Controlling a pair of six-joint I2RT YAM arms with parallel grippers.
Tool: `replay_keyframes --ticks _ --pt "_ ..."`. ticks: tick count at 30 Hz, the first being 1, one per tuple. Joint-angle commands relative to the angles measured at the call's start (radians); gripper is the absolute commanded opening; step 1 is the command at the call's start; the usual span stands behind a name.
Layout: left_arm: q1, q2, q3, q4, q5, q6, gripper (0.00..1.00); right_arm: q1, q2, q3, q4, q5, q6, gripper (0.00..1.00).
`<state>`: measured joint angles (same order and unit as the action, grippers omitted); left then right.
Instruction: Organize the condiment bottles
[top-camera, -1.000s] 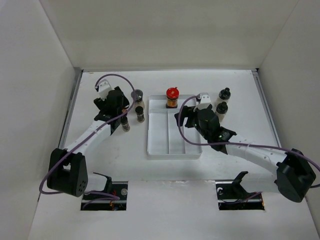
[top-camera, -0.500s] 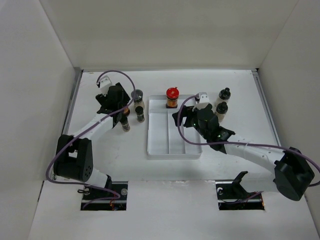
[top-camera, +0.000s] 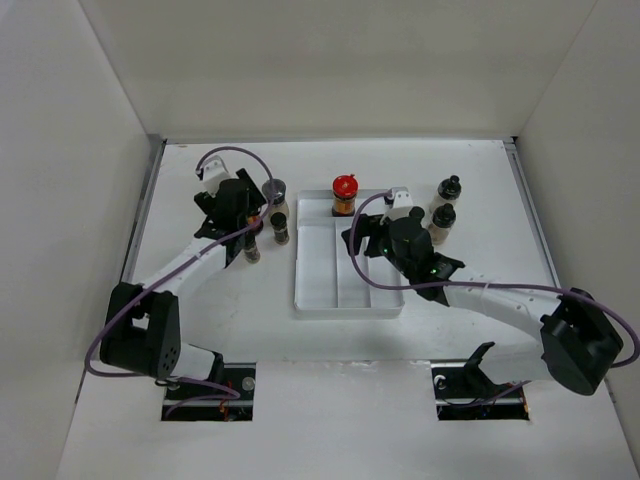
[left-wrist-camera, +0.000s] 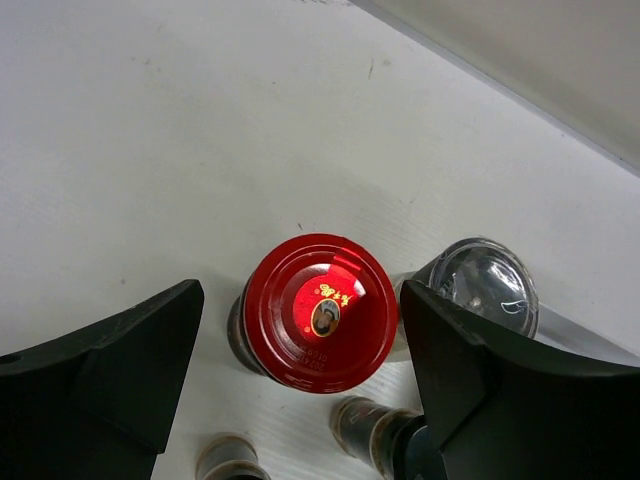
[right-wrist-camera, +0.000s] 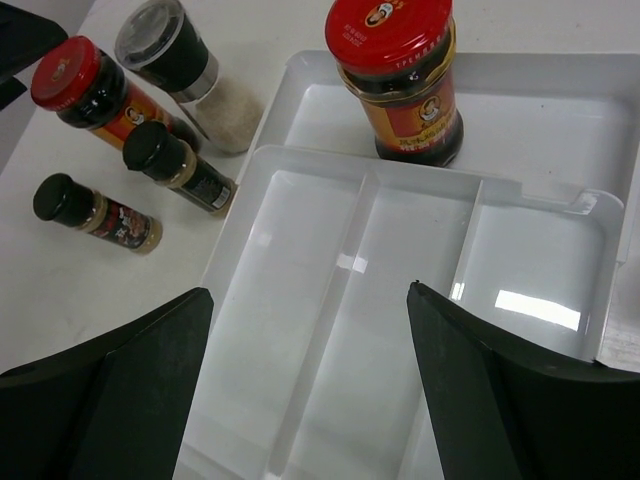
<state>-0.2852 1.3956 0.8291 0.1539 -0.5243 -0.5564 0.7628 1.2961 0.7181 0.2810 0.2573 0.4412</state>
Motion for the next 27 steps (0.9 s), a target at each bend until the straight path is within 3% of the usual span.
replay_keyframes --ticks 1,9,14,19,27 --pt "-0.013 0.000 0.011 0.027 0.024 0.015 0.80 0.013 0.003 0.014 0.063 -0.018 -0.001 0.86" --pt "-0.001 0.094 0.034 0.013 0.023 0.007 0.77 0.013 0.002 0.012 0.063 -0.020 0.001 0.87" --pt "-0.002 0.121 0.059 0.018 0.009 0.015 0.58 0.013 0.005 0.014 0.063 -0.021 -0.001 0.88" --pt "-0.021 0.034 0.024 0.033 -0.075 0.035 0.39 0.013 0.006 0.012 0.063 -0.021 -0.001 0.88" --pt "-0.045 -0.115 -0.019 0.081 -0.163 0.098 0.30 0.013 0.009 0.014 0.063 -0.023 0.002 0.88"
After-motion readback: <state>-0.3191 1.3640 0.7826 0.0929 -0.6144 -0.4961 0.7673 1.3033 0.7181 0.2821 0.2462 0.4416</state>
